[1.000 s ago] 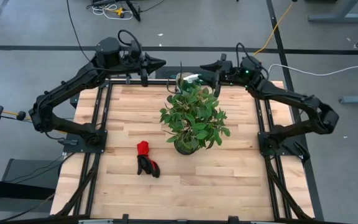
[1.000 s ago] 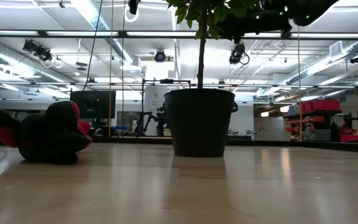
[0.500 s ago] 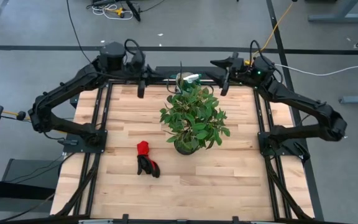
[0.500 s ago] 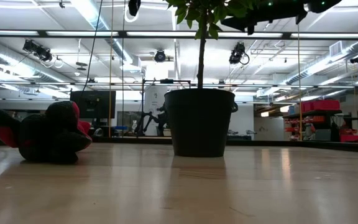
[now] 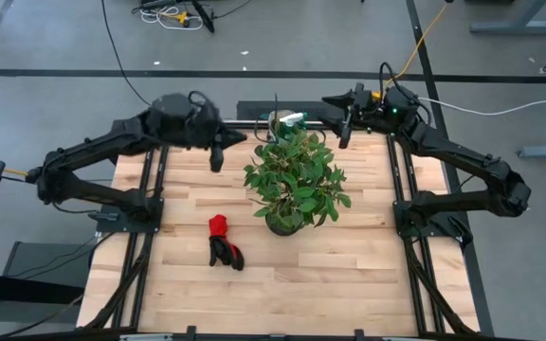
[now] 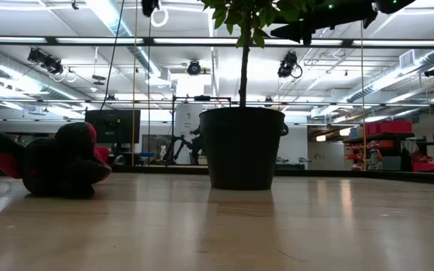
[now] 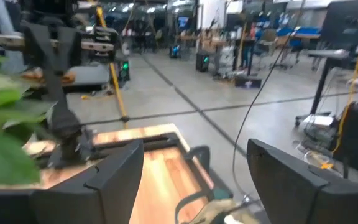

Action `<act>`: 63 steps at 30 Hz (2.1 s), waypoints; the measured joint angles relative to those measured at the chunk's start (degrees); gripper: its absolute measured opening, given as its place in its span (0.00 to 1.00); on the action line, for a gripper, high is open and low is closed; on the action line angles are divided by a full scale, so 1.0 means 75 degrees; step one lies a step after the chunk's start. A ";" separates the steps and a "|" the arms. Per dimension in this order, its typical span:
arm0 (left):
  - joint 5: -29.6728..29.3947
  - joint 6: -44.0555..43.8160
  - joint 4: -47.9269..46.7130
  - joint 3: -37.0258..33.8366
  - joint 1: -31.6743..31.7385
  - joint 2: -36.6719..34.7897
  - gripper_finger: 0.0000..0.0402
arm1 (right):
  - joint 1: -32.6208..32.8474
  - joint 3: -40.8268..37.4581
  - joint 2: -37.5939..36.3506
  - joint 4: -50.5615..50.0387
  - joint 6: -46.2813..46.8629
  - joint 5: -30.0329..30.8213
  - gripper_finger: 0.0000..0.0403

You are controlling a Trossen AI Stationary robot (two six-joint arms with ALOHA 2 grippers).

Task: Pick & Place Garden tools in Gardening bag
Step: Put the black red gloves into the gardening bag

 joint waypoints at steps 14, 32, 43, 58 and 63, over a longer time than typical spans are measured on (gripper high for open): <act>-0.0994 -0.0811 0.0854 -0.2301 -0.0618 -0.1880 0.00 | 0.0006 0.0000 -0.1498 -0.1610 0.0110 -0.0399 0.55; -0.1309 -0.0777 0.0795 -0.2301 -0.0743 -0.1880 0.00 | 0.0784 0.0000 -0.2420 -0.2100 0.0343 0.0493 0.08; -0.1673 -0.0982 0.0803 -0.2301 -0.0743 -0.1877 0.00 | 0.1823 0.0000 -0.2887 -0.2291 0.0274 0.0900 0.00; -0.2101 -0.1162 0.0791 -0.2301 -0.1470 -0.1877 0.01 | 0.2823 0.0000 -0.4357 -0.3990 0.0268 0.1102 0.00; -0.2098 -0.1146 0.0788 -0.2301 -0.1767 -0.1877 0.01 | 0.2950 0.0000 -0.4708 -0.4004 0.0833 0.1532 0.00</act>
